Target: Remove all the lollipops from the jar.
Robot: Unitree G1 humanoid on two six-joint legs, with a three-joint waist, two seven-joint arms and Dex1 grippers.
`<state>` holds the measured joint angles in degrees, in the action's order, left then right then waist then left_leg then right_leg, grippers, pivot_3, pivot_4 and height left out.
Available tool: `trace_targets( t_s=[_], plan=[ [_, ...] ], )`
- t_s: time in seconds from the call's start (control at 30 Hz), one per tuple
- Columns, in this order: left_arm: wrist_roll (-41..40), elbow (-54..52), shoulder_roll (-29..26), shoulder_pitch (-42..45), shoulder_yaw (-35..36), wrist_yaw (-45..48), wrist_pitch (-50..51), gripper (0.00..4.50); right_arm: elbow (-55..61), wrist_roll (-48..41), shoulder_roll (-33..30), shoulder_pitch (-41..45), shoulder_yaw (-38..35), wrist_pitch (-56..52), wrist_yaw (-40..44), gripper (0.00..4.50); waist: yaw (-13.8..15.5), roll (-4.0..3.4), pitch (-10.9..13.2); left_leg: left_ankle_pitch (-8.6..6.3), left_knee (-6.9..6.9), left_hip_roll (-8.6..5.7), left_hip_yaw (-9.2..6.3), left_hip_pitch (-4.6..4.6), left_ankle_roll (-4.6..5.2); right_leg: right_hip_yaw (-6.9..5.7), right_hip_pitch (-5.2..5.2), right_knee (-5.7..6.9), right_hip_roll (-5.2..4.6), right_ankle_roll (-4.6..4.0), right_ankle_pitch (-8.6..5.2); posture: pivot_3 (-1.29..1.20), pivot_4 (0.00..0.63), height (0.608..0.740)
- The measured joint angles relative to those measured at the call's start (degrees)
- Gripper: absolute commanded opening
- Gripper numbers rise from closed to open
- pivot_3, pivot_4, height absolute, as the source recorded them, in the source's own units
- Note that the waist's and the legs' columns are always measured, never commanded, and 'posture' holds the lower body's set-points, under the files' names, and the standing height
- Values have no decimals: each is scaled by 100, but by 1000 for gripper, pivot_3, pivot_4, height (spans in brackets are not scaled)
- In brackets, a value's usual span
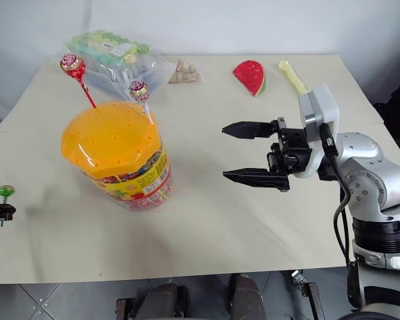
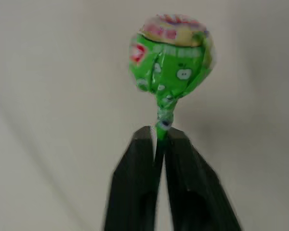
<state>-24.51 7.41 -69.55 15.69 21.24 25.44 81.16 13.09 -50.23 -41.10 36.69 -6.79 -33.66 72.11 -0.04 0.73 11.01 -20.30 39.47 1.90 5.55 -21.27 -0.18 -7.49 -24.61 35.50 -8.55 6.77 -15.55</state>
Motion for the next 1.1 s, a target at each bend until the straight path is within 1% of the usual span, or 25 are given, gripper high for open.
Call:
trace_targets(
  t_s=[0.2,0.23,0.3,0.33,0.37,0.43,0.5,0.57,0.67,0.7,0.8,0.9,1.0,1.1],
  plan=[
    [-5,-150,-224,170,-116,174,167,3470,2,10,-1,-4,-10,1,-26,4500,-11,1,0,0,0,0,4,0,1,4,-3,0,0,0,0,0,150,740],
    [-32,-290,-344,160,-121,251,264,3749,0,13,-2,-4,-12,1,-28,4500,-11,7,4,-1,0,1,5,-1,1,5,-6,2,0,0,0,0,150,740],
    [-167,-713,-763,160,-91,496,510,4299,1,19,-16,-4,-34,1,-28,4500,-8,18,6,-1,0,1,6,-2,1,6,-6,1,0,0,0,0,150,740],
    [-224,-823,-901,196,-51,580,561,4453,1,27,-28,-4,-43,1,-28,4500,-7,20,7,-1,0,0,8,-1,2,9,-6,1,0,0,0,0,150,740],
    [-289,-957,-1095,309,-7,722,602,4453,-5,55,-55,-4,-46,3,-24,4500,-7,20,7,-2,0,0,10,-1,3,10,-6,1,0,0,0,0,150,740],
    [-390,-1142,-1303,601,54,928,485,4453,-11,86,-78,-3,-46,9,-21,4500,8,20,7,-2,0,0,10,2,3,10,-4,1,-1,0,0,0,150,740],
    [-466,-1209,-1245,1015,60,1138,-41,4453,-33,130,-78,2,-46,21,-18,4500,24,19,7,-2,3,-2,11,2,3,11,-4,3,-1,0,0,0,150,740],
    [-578,-1396,-993,1295,58,1434,-725,4453,-40,147,-78,7,-46,74,-21,4500,22,19,7,-2,5,-2,13,2,3,13,-4,7,-1,0,0,0,150,740],
    [-850,-1558,-298,1590,114,1881,-1712,4453,-22,163,-86,7,-63,108,-42,4500,15,19,7,-2,9,-1,15,0,3,13,-5,10,0,0,0,0,150,740],
    [-997,-1555,14,1662,203,2140,-2123,4453,10,154,-89,-2,-104,106,-66,4500,14,19,7,-2,13,0,18,-3,3,13,-8,9,1,0,0,0,150,740],
    [-1327,-1352,563,1872,453,2759,-2995,4453,126,95,-144,-72,-282,97,-158,4500,1,22,7,-5,21,1,18,-6,8,12,-7,8,2,1,0,0,150,740],
    [-1433,-1055,813,2167,360,3273,-3586,4453,236,36,-149,-102,-322,90,-232,4500,0,22,7,-6,27,0,19,-4,10,13,-4,10,2,2,1,0,150,740],
    [-1368,-566,1084,2466,-27,3581,-4036,4453,284,-23,-147,-120,-350,90,-324,4500,4,22,7,-6,36,0,19,-2,10,13,1,14,2,3,2,0,150,740],
    [-1332,-314,1102,2522,-211,3703,-4184,4453,465,-82,-148,-201,-426,86,-449,4500,4,23,7,-10,42,1,17,-4,16,13,1,15,1,4,2,0,150,740]
  ],
)
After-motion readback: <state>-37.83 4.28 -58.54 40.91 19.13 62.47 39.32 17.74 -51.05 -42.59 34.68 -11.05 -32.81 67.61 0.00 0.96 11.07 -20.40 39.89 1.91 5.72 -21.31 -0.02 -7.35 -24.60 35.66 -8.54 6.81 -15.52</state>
